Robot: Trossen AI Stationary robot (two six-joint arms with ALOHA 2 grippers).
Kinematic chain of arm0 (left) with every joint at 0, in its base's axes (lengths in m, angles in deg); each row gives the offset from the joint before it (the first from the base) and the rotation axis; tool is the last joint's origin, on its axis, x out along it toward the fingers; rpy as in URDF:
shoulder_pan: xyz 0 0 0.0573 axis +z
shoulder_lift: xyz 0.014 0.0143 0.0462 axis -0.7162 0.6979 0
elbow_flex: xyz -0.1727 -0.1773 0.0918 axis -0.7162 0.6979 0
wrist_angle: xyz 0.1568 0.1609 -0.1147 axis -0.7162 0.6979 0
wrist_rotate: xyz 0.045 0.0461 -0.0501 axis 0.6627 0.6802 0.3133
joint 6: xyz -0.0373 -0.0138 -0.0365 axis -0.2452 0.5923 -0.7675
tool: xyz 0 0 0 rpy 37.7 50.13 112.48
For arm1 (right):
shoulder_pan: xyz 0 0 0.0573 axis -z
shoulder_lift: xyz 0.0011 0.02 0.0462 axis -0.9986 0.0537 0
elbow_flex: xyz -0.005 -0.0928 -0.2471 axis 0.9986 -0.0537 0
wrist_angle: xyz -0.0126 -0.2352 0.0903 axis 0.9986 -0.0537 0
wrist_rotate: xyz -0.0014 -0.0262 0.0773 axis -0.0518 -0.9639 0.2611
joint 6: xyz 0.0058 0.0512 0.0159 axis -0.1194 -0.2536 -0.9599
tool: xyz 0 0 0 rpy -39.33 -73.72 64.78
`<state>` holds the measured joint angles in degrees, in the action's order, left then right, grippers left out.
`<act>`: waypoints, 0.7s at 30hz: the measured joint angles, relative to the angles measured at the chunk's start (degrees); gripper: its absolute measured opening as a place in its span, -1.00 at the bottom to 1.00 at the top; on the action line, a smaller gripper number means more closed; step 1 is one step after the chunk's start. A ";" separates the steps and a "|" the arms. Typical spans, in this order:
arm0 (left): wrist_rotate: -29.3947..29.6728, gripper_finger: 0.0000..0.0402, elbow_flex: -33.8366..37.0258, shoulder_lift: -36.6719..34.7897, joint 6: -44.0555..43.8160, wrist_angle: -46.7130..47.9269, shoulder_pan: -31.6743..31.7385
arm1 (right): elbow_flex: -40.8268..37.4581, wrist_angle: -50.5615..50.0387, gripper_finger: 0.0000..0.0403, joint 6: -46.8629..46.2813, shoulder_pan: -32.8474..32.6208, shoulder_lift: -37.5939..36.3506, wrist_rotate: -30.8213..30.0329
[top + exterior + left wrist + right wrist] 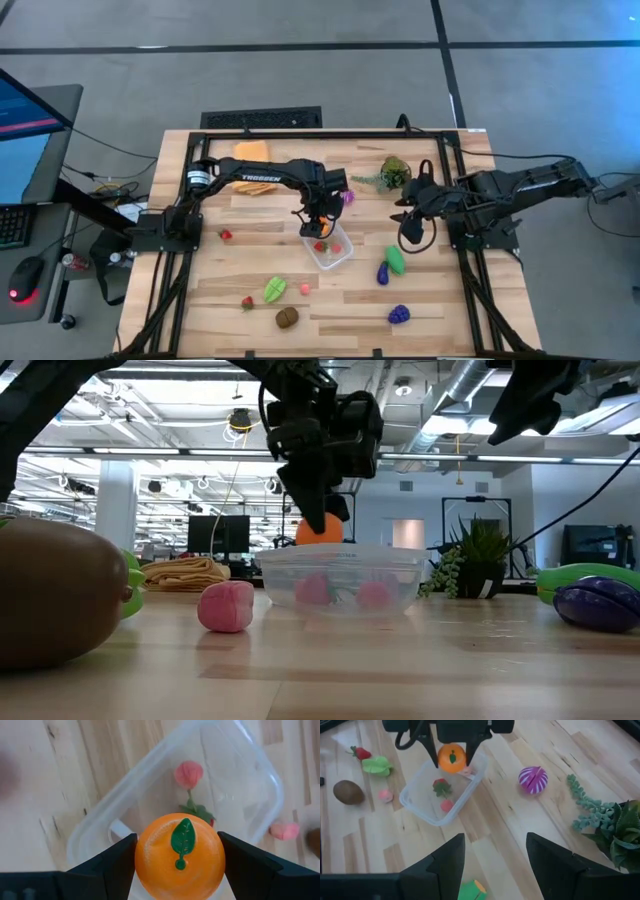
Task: Pick and placing Produce into tupperware
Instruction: Put the orange into the transparent bin
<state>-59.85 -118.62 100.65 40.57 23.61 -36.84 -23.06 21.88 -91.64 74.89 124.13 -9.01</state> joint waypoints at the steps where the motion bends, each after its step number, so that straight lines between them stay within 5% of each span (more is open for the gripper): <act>1: 0.05 0.24 0.13 0.00 -0.20 -0.35 0.00 | 0.00 0.02 0.16 -0.06 0.00 0.00 0.00; 21: 0.57 0.43 0.18 0.00 -2.47 -4.14 0.07 | 0.02 0.68 0.16 -0.11 0.00 0.00 -0.01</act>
<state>-59.28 -118.44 100.65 38.10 19.47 -36.77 -23.04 22.57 -91.75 74.89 124.13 -9.01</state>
